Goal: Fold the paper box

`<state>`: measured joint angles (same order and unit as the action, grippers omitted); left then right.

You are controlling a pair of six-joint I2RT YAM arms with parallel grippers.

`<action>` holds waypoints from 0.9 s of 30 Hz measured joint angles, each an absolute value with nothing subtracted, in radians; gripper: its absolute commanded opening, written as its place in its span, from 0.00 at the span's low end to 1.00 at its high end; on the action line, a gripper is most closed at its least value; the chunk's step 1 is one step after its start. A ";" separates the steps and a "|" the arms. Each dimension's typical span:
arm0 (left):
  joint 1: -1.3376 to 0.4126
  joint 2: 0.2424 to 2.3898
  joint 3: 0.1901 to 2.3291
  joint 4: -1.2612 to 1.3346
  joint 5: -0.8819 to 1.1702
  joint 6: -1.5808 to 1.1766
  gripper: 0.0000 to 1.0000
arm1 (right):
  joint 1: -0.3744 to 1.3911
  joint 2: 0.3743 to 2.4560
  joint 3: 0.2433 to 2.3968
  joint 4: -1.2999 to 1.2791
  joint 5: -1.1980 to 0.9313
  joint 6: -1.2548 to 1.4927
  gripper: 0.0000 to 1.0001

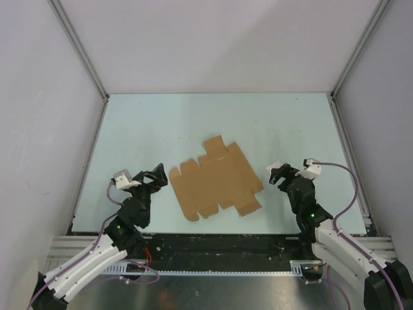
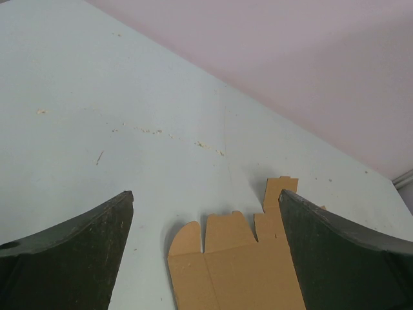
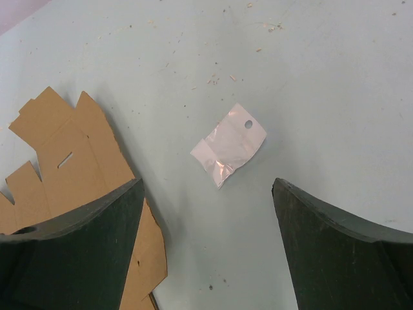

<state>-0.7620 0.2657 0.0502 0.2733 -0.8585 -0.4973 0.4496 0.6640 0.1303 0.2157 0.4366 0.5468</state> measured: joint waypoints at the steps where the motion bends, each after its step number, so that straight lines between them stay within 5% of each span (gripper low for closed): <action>1: -0.762 0.266 0.050 0.273 -0.859 -0.497 1.00 | 0.450 0.664 0.130 0.216 0.436 0.547 0.86; 5: -0.762 0.265 0.050 0.273 -0.859 -0.497 1.00 | 0.448 0.664 0.130 0.215 0.435 0.546 1.00; 17: -0.762 0.266 0.050 0.273 -0.857 -0.497 1.00 | 0.412 0.622 0.130 0.208 0.412 0.548 1.00; 27: -0.762 0.326 0.050 0.277 -0.787 -0.477 0.99 | 0.402 1.014 0.296 0.294 0.234 0.458 0.96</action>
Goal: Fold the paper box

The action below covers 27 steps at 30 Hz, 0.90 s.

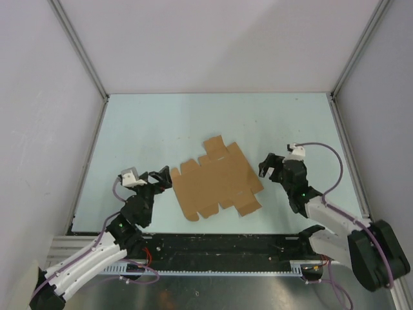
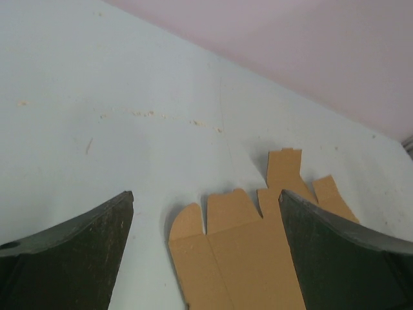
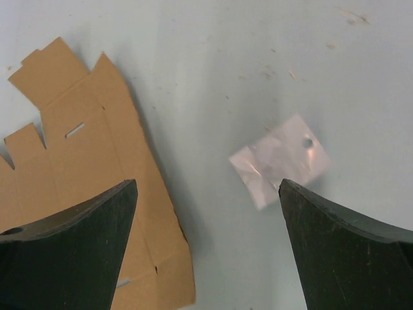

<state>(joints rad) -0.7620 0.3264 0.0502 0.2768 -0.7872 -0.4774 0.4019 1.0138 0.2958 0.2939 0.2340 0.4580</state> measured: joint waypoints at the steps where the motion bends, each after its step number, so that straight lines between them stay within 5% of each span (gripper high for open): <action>1: -0.762 0.342 0.050 0.283 -0.775 -0.469 1.00 | 0.402 1.043 0.312 0.308 0.213 0.440 0.96; 14: -0.762 0.682 0.049 0.454 -0.621 -0.358 1.00 | 0.348 1.348 0.469 0.456 -0.027 0.306 0.91; 27: -0.762 0.568 0.049 0.517 -0.590 -0.331 1.00 | 0.292 1.560 0.586 0.504 -0.256 0.299 0.87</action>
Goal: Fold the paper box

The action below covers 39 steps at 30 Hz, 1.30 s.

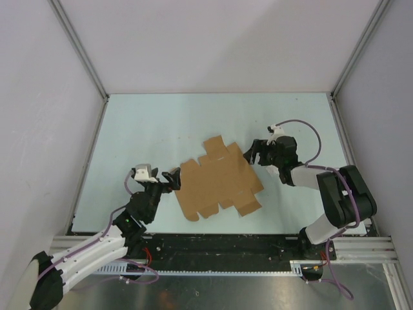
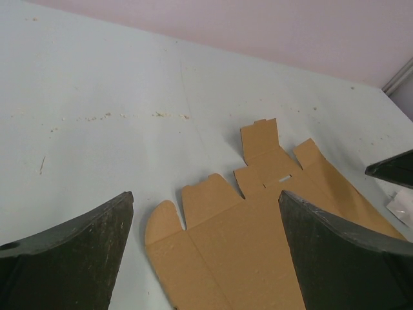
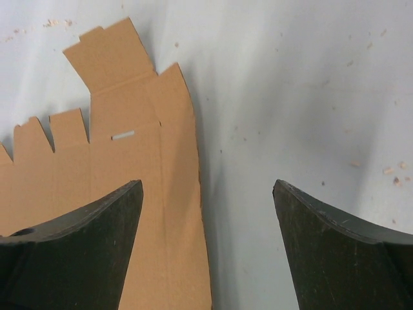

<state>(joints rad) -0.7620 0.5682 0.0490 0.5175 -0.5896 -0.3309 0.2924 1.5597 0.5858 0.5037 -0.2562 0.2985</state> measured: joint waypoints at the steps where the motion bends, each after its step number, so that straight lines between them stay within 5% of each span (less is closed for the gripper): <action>1: -0.762 0.569 0.049 0.518 -0.589 -0.331 1.00 | 0.292 1.568 0.601 0.498 -0.260 0.299 0.87; 30: -0.762 0.602 0.049 0.535 -0.587 -0.329 1.00 | 0.284 1.745 0.736 0.422 -0.416 0.331 0.73; 39: -0.762 0.602 0.049 0.545 -0.581 -0.329 1.00 | 0.351 1.745 0.740 0.400 -0.408 0.319 0.59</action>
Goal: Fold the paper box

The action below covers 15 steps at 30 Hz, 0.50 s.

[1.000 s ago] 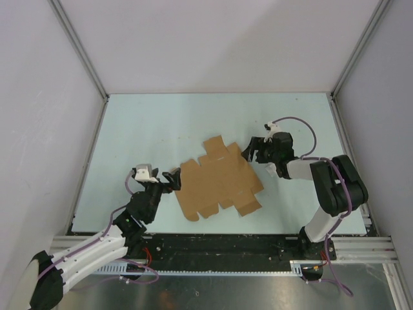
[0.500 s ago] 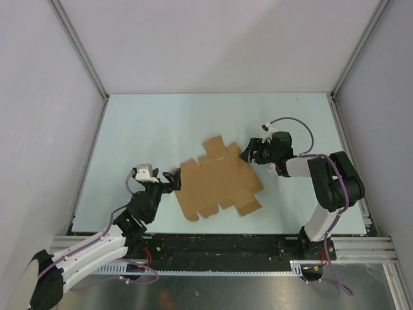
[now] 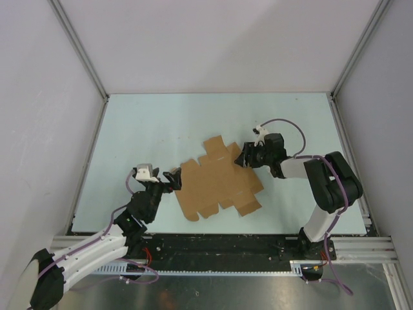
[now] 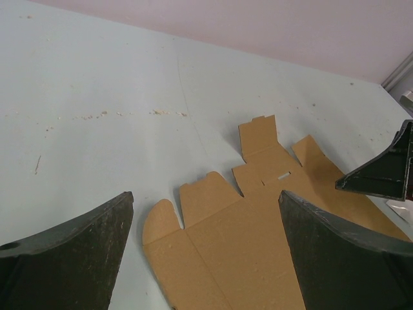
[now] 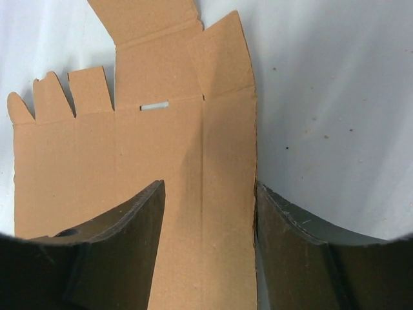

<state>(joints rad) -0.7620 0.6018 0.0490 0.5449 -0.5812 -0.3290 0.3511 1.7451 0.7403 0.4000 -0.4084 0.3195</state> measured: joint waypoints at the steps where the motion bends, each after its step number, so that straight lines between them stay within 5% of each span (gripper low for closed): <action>1: -0.762 0.602 0.049 0.545 -0.580 -0.329 1.00 | 0.355 1.745 0.740 0.396 -0.408 0.319 0.57; 15: -0.762 0.596 0.049 0.545 -0.574 -0.329 1.00 | 0.384 1.725 0.699 0.384 -0.406 0.312 0.24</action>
<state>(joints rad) -0.7620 0.5961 0.0490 0.5453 -0.5743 -0.3286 0.3840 1.7252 0.6991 0.3836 -0.4057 0.3122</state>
